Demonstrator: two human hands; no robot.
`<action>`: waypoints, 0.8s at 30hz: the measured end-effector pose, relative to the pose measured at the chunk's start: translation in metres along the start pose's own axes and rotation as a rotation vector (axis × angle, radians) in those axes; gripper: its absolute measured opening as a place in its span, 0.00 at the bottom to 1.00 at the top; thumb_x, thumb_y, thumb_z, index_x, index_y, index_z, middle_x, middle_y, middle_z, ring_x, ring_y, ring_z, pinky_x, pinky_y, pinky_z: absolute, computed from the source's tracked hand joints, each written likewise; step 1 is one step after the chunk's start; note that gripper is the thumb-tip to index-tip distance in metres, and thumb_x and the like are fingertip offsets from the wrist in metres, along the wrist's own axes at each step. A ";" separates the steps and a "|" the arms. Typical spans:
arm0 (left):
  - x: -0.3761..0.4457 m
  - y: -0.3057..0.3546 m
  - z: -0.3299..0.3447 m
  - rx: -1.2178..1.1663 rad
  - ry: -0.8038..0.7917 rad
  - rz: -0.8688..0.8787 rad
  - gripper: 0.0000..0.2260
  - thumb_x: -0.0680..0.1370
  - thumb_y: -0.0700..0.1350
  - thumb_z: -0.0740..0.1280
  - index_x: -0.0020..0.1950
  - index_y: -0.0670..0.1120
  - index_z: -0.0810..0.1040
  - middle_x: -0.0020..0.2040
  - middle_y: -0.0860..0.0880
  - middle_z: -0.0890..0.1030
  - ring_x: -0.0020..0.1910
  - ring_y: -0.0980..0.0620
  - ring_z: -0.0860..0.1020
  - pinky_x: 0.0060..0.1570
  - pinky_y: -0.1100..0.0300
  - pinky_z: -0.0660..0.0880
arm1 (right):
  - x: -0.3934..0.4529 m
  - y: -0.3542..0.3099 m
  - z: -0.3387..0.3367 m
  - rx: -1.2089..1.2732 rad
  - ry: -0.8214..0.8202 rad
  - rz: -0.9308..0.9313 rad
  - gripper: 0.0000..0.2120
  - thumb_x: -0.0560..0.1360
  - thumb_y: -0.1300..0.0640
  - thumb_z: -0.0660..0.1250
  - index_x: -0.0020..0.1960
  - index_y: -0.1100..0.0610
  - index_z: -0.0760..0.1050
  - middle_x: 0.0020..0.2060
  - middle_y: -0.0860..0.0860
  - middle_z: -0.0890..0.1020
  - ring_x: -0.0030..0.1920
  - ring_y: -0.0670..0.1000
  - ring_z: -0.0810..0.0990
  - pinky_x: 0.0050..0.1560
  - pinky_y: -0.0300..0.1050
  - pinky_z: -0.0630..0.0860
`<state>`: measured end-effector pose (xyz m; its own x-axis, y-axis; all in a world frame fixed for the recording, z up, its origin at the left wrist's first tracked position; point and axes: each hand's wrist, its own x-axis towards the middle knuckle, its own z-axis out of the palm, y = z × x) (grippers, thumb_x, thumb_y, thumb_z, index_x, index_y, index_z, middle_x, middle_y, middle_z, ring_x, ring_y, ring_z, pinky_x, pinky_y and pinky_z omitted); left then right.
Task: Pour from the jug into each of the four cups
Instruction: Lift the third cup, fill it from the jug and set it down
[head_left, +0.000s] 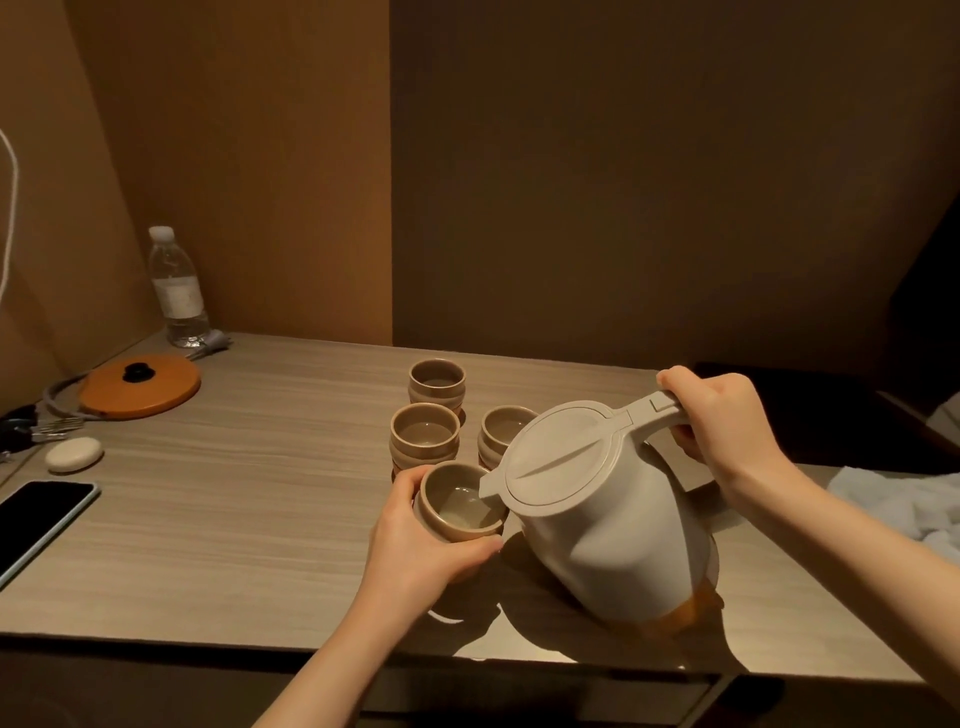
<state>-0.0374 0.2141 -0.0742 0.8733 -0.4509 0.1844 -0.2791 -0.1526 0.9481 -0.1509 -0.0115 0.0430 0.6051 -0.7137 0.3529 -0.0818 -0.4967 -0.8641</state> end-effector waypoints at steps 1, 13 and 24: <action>0.000 0.001 0.001 -0.007 0.001 0.000 0.38 0.55 0.48 0.84 0.61 0.54 0.70 0.53 0.61 0.77 0.53 0.63 0.75 0.47 0.71 0.70 | 0.000 0.002 -0.002 0.011 0.008 0.009 0.23 0.75 0.56 0.62 0.23 0.61 0.70 0.23 0.58 0.70 0.25 0.50 0.66 0.32 0.44 0.64; -0.004 0.019 0.014 -0.042 -0.023 0.001 0.35 0.56 0.45 0.83 0.58 0.56 0.71 0.53 0.57 0.78 0.53 0.59 0.77 0.43 0.71 0.72 | -0.009 0.018 -0.029 0.189 0.069 0.215 0.19 0.74 0.56 0.62 0.26 0.61 0.67 0.22 0.54 0.67 0.24 0.48 0.63 0.28 0.43 0.59; 0.001 0.035 0.022 -0.003 -0.039 0.006 0.36 0.57 0.44 0.84 0.60 0.53 0.72 0.53 0.56 0.79 0.53 0.60 0.76 0.48 0.66 0.73 | -0.021 0.041 -0.046 0.360 0.169 0.321 0.18 0.74 0.55 0.63 0.28 0.61 0.67 0.18 0.49 0.64 0.20 0.46 0.60 0.26 0.43 0.56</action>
<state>-0.0552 0.1891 -0.0466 0.8553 -0.4858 0.1801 -0.2831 -0.1471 0.9477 -0.2035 -0.0392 0.0166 0.4557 -0.8868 0.0768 0.0536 -0.0588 -0.9968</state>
